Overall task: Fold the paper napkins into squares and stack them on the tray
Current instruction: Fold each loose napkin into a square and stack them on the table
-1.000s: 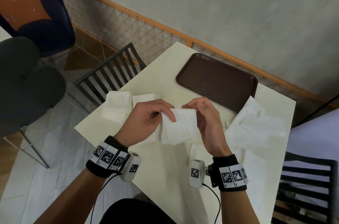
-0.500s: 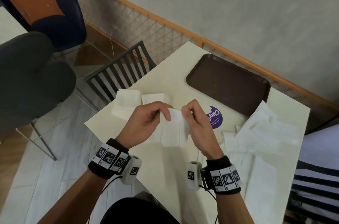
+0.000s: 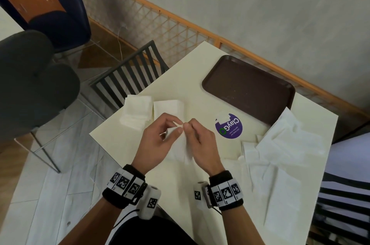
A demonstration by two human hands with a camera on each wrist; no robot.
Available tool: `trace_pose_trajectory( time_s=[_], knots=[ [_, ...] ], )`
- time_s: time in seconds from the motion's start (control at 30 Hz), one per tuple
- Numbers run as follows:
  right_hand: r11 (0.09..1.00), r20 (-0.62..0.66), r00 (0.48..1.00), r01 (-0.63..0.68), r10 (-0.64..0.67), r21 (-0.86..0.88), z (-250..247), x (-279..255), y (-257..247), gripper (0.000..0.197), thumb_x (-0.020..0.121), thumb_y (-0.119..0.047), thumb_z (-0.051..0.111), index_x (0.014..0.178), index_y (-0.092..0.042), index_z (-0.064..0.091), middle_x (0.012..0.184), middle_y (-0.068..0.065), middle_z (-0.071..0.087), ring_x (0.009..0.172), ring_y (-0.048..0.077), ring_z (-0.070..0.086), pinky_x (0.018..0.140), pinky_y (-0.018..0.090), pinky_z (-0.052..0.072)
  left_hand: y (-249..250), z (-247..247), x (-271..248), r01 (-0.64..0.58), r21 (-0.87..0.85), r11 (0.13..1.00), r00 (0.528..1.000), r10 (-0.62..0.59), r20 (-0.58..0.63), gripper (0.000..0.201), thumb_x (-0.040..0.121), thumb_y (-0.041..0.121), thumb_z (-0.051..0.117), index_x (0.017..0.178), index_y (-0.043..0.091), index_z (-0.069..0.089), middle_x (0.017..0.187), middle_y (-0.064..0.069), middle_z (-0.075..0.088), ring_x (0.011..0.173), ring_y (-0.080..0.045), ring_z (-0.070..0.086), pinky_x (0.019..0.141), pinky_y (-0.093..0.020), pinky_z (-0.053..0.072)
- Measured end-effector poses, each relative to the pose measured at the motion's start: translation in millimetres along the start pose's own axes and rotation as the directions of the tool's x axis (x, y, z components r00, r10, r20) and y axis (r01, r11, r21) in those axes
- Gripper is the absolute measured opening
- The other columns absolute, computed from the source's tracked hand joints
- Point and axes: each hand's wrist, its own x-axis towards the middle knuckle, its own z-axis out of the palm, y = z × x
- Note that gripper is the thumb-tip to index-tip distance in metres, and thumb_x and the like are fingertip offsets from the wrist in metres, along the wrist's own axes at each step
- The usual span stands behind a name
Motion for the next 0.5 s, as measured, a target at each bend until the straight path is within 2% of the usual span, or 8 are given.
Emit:
trace_pose_trajectory(
  time_s=[0.07, 0.17, 0.23, 0.33, 0.37, 0.43, 0.47, 0.5],
  knots=[
    [0.999, -0.054, 0.998, -0.034, 0.032, -0.022, -0.9, 0.6, 14.0, 0.041, 0.116, -0.027, 0.055, 0.077, -0.029, 0.041, 0.065, -0.013, 0.043, 0.062, 0.007, 0.037, 0.059, 0.026, 0.039, -9.1, -4.8, -3.8, 0.014, 0.013, 1.000, 1.000, -0.013, -0.020, 0.012, 0.102, 0.017, 0.074, 0.106, 0.028, 0.072, 0.099, 0.002, 0.073, 0.093, -0.020, 0.066, 0.079, -0.045, 0.050],
    [0.986, -0.107, 0.983, -0.141, 0.151, 0.091, 4.4, -3.6, 30.5, 0.029, 0.116, -0.031, 0.054, 0.090, -0.021, 0.050, 0.073, -0.005, 0.057, 0.069, 0.011, 0.051, 0.072, 0.050, 0.062, -19.4, -10.5, -8.4, 0.045, 0.066, 0.997, 0.999, -0.043, -0.033, 0.011, 0.102, 0.021, 0.074, 0.103, 0.031, 0.073, 0.097, 0.003, 0.074, 0.090, -0.025, 0.065, 0.077, -0.042, 0.049],
    [0.975, -0.042, 0.982, -0.176, 0.183, 0.136, 11.0, -9.6, 32.5, 0.018, 0.114, -0.032, 0.060, 0.105, -0.019, 0.049, 0.075, 0.003, 0.062, 0.068, 0.012, 0.056, 0.070, 0.043, 0.060, -23.9, -12.5, -6.0, 0.071, 0.082, 0.994, 0.994, -0.064, -0.092, 0.010, 0.101, 0.022, 0.075, 0.101, 0.032, 0.075, 0.097, 0.004, 0.076, 0.084, -0.026, 0.064, 0.073, -0.036, 0.047],
    [0.989, 0.055, 0.988, -0.145, 0.144, 0.028, 21.5, -14.7, 43.4, 0.019, 0.107, -0.019, 0.068, 0.106, -0.020, 0.049, 0.070, -0.001, 0.067, 0.060, 0.011, 0.058, 0.064, 0.023, 0.050, -47.2, -17.8, 5.1, 0.108, 0.156, 0.982, 0.982, -0.081, -0.168, 0.013, 0.102, 0.023, 0.074, 0.099, 0.035, 0.077, 0.089, 0.004, 0.077, 0.067, -0.027, 0.057, 0.067, -0.037, 0.049],
    [0.985, 0.057, 0.984, -0.171, 0.171, 0.005, 25.4, -13.2, 50.5, 0.018, 0.107, -0.015, 0.067, 0.104, -0.021, 0.051, 0.072, -0.004, 0.070, 0.060, 0.009, 0.061, 0.064, 0.021, 0.051, -59.5, -19.7, 10.0, 0.119, 0.202, 0.972, 0.980, -0.082, -0.183, 0.017, 0.104, 0.019, 0.072, 0.100, 0.035, 0.078, 0.082, 0.001, 0.076, 0.064, -0.029, 0.055, 0.065, -0.038, 0.048],
    [0.970, 0.034, 0.970, -0.237, 0.239, -0.053, 33.4, -6.0, 67.3, 0.019, 0.108, -0.008, 0.062, 0.101, -0.023, 0.052, 0.077, -0.005, 0.073, 0.062, 0.007, 0.063, 0.062, 0.022, 0.053, -83.7, -19.8, 17.3, 0.117, 0.324, 0.939, 0.981, -0.059, -0.184, 0.029, 0.107, 0.008, 0.062, 0.107, 0.034, 0.077, 0.072, -0.002, 0.071, 0.059, -0.019, 0.054, 0.063, -0.032, 0.045],
    [0.960, 0.027, 0.963, -0.266, 0.269, -0.087, 37.9, -1.5, 74.6, 0.021, 0.107, -0.005, 0.059, 0.100, -0.024, 0.053, 0.079, -0.003, 0.073, 0.063, 0.007, 0.063, 0.063, 0.026, 0.055, -92.8, -17.4, 18.6, 0.115, 0.379, 0.918, 0.984, -0.053, -0.170, 0.032, 0.107, 0.004, 0.058, 0.114, 0.029, 0.076, 0.075, -0.002, 0.071, 0.062, -0.013, 0.057, 0.069, -0.028, 0.046],
    [0.950, 0.029, 0.956, -0.288, 0.293, -0.123, 42.4, 3.4, 81.1, 0.021, 0.106, -0.003, 0.055, 0.101, -0.023, 0.054, 0.081, 0.000, 0.073, 0.067, 0.013, 0.065, 0.065, 0.032, 0.056, -101.1, -13.6, 18.9, 0.112, 0.433, 0.895, 0.987, -0.050, -0.153, 0.032, 0.107, 0.001, 0.056, 0.120, 0.024, 0.074, 0.088, -0.003, 0.076, 0.074, -0.012, 0.065, 0.080, -0.027, 0.048]
  ],
)
